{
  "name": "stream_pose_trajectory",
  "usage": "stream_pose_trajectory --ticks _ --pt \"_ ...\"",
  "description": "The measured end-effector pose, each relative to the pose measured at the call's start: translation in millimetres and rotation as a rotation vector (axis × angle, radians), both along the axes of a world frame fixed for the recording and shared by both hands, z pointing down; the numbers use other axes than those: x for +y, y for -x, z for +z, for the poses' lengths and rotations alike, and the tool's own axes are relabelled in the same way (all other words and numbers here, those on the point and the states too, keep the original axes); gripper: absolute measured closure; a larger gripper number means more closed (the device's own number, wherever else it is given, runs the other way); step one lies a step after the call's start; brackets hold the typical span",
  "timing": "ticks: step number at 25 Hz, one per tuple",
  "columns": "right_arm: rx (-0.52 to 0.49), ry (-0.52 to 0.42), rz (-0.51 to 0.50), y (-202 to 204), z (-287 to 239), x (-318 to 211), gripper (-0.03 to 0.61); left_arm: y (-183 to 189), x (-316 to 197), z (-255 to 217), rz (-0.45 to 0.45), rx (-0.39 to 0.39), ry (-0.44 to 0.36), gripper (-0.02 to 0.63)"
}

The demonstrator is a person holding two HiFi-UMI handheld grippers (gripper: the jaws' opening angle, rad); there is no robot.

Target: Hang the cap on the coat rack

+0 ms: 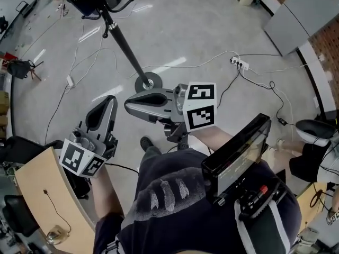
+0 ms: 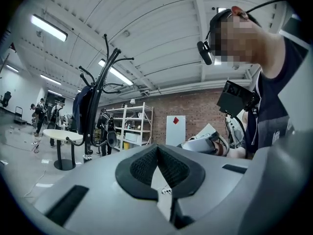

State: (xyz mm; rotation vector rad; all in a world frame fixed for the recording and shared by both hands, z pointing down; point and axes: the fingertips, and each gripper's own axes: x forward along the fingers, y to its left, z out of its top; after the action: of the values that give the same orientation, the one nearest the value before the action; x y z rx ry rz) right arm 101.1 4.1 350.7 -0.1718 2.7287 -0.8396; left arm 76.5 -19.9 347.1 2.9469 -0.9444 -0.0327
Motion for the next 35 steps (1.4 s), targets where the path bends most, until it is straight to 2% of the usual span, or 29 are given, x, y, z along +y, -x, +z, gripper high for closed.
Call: stream_pose_trajectory --ticks 4,12,18,24,32,35 --pt "-0.020 -0.001 -0.037 3 -4 3 0.584 0 6 -2 -0.020 -0.029 -0.005 0.607" --pt "-0.001 -0.005 -0.081 20 -5 11 0.584 14 18 -3 -0.056 -0.028 -0.002 0.607" --pt "0.045 -0.017 -0.111 99 -5 37 0.584 93 42 -8 -0.078 0.031 -0.015 0.607" --pt "0.108 -0.020 -0.132 157 5 50 0.584 152 57 6 -0.106 0.085 0.002 0.607" --pt "0.142 0.009 -0.116 218 18 65 0.584 227 70 19 -0.147 0.160 0.005 0.607" --pt "0.156 0.017 -0.099 231 23 74 0.584 241 78 24 -0.128 0.177 0.013 0.607"
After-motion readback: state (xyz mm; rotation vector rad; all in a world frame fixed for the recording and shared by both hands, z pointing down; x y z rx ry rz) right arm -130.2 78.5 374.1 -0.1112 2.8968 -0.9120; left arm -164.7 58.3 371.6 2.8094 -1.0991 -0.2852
